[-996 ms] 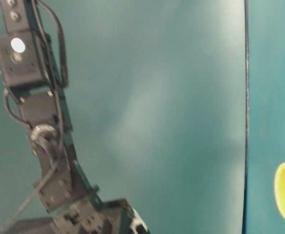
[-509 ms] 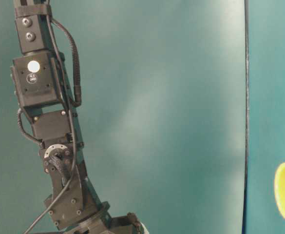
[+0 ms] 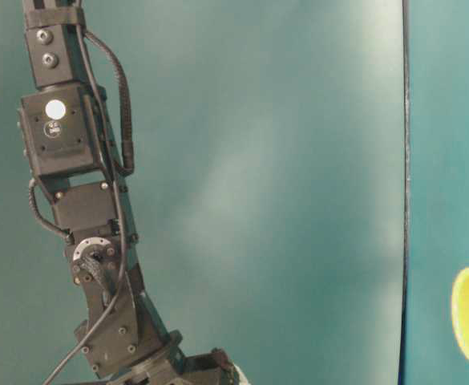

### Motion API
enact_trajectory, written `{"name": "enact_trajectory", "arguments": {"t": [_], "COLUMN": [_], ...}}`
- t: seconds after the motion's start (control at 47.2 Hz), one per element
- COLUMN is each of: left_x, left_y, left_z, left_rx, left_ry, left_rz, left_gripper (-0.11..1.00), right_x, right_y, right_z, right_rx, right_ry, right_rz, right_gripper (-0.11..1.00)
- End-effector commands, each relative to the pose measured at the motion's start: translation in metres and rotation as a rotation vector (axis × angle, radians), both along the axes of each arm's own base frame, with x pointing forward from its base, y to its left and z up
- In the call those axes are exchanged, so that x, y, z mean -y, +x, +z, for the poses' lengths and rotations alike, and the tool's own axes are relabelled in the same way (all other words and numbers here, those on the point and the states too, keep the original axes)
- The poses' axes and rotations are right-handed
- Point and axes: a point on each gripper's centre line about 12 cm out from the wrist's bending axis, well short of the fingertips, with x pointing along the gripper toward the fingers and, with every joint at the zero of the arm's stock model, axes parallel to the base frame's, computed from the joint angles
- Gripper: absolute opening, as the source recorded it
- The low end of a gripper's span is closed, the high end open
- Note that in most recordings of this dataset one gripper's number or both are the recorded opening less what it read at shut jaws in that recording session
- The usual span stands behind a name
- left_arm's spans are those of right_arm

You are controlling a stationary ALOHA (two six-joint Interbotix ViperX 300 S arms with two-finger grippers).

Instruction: Move the block to the left with right arm.

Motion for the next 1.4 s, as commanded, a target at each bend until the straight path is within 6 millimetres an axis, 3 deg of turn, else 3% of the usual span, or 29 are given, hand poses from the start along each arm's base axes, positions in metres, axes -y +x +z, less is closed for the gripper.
{"name": "enact_trajectory", "arguments": {"t": [0.0,1.377], "left_x": [-0.0004,-0.0004], "left_y": [-0.0015,-0.0025], "left_z": [0.0099,0.0126], "left_rx": [0.017,0.025], "left_ry": [0.005,0.012], "left_rz": [0.005,0.005], "left_gripper": [0.0,0.0], "right_x": [0.0,-0.0009], "right_y": [-0.001,-0.0023], "right_z": [0.0252,0.021], "right_rx": [0.046,0.02], "right_ry": [-0.002,0.002], "right_rz": [0.0,-0.001], "right_gripper": [0.37,0.37]}}
